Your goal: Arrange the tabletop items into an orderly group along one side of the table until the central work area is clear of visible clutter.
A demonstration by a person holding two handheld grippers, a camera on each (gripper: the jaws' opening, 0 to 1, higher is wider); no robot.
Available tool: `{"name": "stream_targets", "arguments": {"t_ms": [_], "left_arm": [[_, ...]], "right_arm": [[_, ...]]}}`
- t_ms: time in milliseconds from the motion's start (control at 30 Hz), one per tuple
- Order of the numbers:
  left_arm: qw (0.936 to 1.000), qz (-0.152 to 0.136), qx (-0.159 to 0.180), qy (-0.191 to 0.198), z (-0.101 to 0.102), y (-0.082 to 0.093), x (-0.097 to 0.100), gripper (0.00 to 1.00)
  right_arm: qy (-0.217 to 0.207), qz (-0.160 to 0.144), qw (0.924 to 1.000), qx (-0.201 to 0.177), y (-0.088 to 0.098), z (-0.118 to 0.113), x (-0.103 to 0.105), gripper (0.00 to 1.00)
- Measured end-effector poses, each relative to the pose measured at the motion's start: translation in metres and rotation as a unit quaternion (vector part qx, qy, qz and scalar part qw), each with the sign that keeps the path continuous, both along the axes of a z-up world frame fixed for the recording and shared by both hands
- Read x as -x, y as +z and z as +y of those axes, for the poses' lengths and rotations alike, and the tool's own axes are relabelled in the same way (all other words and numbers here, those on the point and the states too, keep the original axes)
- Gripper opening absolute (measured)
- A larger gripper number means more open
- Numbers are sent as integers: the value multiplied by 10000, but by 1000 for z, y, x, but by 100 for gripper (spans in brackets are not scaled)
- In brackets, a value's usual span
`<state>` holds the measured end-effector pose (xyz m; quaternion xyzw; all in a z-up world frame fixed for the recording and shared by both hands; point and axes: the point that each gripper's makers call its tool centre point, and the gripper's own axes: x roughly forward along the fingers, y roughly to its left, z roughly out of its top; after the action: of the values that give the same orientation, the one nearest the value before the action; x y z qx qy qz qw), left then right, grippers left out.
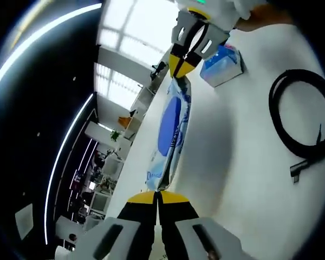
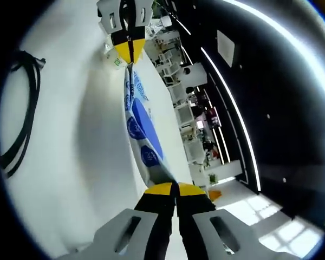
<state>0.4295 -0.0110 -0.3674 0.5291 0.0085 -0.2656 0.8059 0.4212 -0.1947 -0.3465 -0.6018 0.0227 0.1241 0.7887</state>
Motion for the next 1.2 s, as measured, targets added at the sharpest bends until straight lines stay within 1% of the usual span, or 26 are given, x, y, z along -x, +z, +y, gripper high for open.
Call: {"name": "stream_targets", "arguments": {"t_ms": [533,667,900,1200], "left_arm": [[10000,-9,0,47,12,-3,15,0],[10000,30,16,58,16,-5,17,0],[10000,29,9,31,18,-3,22,0],[10000,47,18,53,23,-7,30,0]], "right_arm": [[68,-1,10000,73,-4,12,12,0],[80,32,9999,103,-6,15,16,0],[65,9,9999,117,-5,18,21,0],[116,-10,9998,159,-6,25,27,0]]}}
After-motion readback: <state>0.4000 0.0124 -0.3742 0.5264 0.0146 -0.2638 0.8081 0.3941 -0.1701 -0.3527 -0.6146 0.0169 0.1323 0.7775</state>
